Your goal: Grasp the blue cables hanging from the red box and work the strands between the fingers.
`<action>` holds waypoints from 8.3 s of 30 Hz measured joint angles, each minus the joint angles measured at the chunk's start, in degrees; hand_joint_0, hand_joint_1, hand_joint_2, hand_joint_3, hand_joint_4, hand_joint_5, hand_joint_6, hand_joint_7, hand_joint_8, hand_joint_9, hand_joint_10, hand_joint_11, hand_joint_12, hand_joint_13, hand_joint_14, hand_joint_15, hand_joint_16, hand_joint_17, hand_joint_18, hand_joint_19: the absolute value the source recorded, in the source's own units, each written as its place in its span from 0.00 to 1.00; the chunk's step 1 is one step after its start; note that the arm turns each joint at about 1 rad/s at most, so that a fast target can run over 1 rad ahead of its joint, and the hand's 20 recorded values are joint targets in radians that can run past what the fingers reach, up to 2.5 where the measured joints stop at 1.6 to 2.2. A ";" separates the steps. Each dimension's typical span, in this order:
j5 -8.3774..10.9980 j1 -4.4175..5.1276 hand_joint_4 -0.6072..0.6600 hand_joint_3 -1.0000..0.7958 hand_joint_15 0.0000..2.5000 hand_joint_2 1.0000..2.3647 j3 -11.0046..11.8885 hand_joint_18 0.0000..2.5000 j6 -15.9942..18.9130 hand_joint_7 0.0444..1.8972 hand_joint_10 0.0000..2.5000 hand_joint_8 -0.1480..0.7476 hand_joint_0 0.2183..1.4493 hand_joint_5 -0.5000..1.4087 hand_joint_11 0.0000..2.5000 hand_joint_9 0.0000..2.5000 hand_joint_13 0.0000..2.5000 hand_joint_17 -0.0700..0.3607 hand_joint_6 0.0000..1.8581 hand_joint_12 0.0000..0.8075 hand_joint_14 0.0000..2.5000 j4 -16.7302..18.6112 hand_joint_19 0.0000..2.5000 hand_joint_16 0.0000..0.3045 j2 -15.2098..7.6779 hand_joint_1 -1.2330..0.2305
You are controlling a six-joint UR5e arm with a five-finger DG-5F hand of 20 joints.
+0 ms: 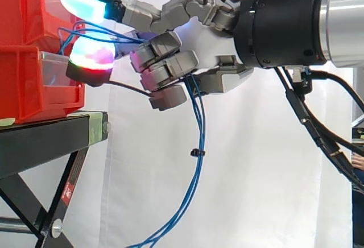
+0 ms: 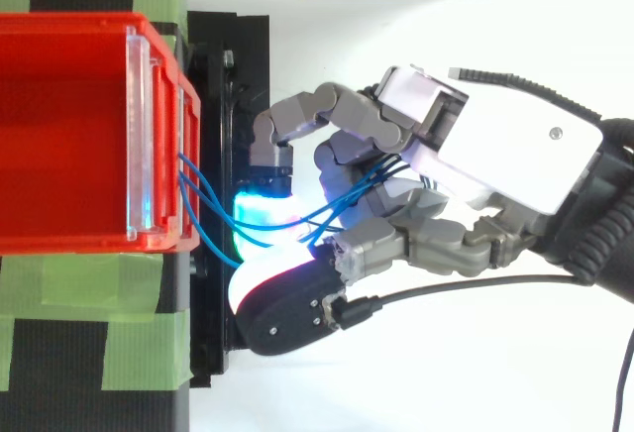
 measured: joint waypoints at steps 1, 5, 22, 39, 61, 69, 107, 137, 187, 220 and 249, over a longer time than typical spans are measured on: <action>0.00 -0.07 0.68 0.02 0.52 0.00 0.00 0.56 -0.01 0.60 1.00 0.56 0.43 0.26 0.80 0.36 0.41 0.49 0.47 0.53 1.00 -0.01 0.66 0.21 0.00 0.44; -0.01 -0.37 0.68 0.02 0.52 0.00 0.01 0.56 0.00 0.61 1.00 0.56 0.43 0.26 0.80 0.36 0.41 0.49 0.47 0.53 1.00 -0.05 0.66 0.21 0.00 0.44; -1.17 -1.06 0.69 0.27 0.52 0.01 2.47 0.56 0.25 0.59 1.00 0.56 0.55 0.22 0.80 0.36 0.41 0.49 0.67 0.53 1.00 -8.22 0.66 0.21 0.03 0.40; -1.58 -1.55 0.68 0.11 0.52 0.00 3.87 0.56 -0.92 0.60 1.00 0.56 0.46 0.26 0.80 0.36 0.41 0.49 0.48 0.53 1.00 -8.48 0.66 0.21 0.02 0.45; -2.04 -2.47 0.68 0.13 0.52 0.01 5.60 0.56 -4.42 0.61 1.00 0.56 0.50 0.26 0.80 0.36 0.41 0.49 0.47 0.53 1.00 -8.54 0.66 0.21 0.01 0.43; -3.20 -2.72 0.69 0.20 0.52 0.01 5.60 0.56 -7.37 0.75 1.00 0.56 0.55 0.44 0.80 0.36 0.41 0.49 0.06 0.53 1.00 -8.43 0.66 0.21 0.00 0.52; -6.04 -3.17 0.68 0.56 0.52 0.01 5.60 0.56 -8.82 0.69 1.00 0.56 0.91 0.61 0.80 0.36 0.41 0.49 0.01 0.53 1.00 -6.99 0.66 0.21 0.03 0.41; -10.31 -3.58 0.86 0.55 0.52 0.17 5.60 0.56 -8.46 0.50 1.00 0.56 0.61 0.53 0.80 0.36 0.41 0.49 0.01 0.53 1.00 -7.68 0.66 0.21 0.04 0.41; -11.99 -6.00 0.69 0.02 0.52 0.00 5.60 0.56 -13.99 0.76 1.00 0.56 0.50 0.44 0.80 0.36 0.41 0.49 0.07 0.53 1.00 -13.38 0.66 0.21 3.08 0.43; -11.85 -5.74 0.76 0.57 0.52 0.25 5.62 0.56 -15.66 0.62 1.00 0.56 0.60 0.60 0.80 0.36 0.41 0.49 0.01 0.53 1.00 -11.87 0.66 0.21 3.42 0.41; -12.22 -5.89 0.66 0.64 0.52 0.28 5.60 0.56 -15.25 0.85 1.00 0.56 0.69 0.65 0.80 0.36 0.41 0.49 0.00 0.53 1.00 -11.74 0.66 0.21 3.42 0.39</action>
